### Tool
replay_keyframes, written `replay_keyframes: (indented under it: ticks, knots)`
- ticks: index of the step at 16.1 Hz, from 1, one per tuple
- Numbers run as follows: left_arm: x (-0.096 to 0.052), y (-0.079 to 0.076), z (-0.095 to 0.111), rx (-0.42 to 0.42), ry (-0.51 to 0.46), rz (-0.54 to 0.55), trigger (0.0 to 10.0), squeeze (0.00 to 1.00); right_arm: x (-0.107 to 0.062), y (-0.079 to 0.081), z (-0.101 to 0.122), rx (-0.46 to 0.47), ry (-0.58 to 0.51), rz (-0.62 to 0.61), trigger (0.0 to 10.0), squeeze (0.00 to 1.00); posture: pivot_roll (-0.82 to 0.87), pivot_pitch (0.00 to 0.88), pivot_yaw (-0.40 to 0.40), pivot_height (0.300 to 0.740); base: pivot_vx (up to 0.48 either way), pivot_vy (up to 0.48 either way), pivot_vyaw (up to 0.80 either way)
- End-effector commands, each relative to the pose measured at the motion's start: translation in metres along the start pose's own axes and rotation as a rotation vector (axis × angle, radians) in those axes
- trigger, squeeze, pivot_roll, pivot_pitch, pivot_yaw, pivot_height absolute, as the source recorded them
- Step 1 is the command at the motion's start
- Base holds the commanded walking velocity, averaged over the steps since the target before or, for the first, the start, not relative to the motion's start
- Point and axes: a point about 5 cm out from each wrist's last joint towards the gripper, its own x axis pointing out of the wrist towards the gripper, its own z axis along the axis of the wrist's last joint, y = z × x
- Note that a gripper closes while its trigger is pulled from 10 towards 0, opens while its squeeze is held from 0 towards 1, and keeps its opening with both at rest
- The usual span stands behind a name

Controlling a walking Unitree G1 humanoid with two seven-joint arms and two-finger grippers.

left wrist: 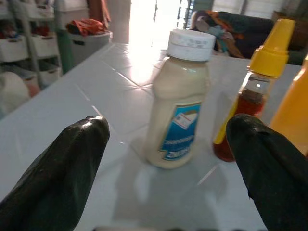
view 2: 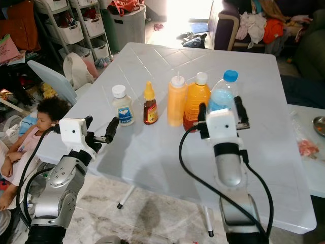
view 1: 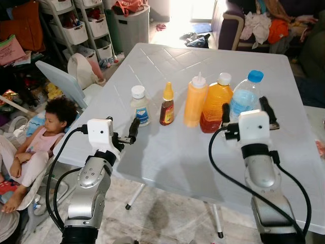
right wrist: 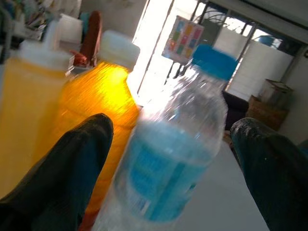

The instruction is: Restocking fridge

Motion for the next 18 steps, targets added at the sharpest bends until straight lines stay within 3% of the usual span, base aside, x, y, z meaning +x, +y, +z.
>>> replay_keyframes:
  ticks: [1,6,18]
  knots:
    - [0.002,-0.002,0.002,-0.003,0.002,-0.022,10.0,0.0,0.006,-0.009,0.012,0.012,-0.043,-0.047,10.0,0.0,-0.08,0.0,0.053,0.74,0.0,0.0,0.0]
    - [0.003,-0.001,0.003,0.021,0.009,-0.035,10.0,0.0,0.016,-0.01,0.023,0.074,-0.066,-0.086,10.0,0.0,-0.07,0.0,0.073,0.74,0.0,0.0,0.0]
    - [0.002,0.0,0.005,0.056,0.022,-0.061,10.0,0.0,0.038,-0.019,0.025,0.195,-0.034,-0.17,10.0,0.0,-0.04,0.0,0.097,0.74,0.0,0.0,0.0]
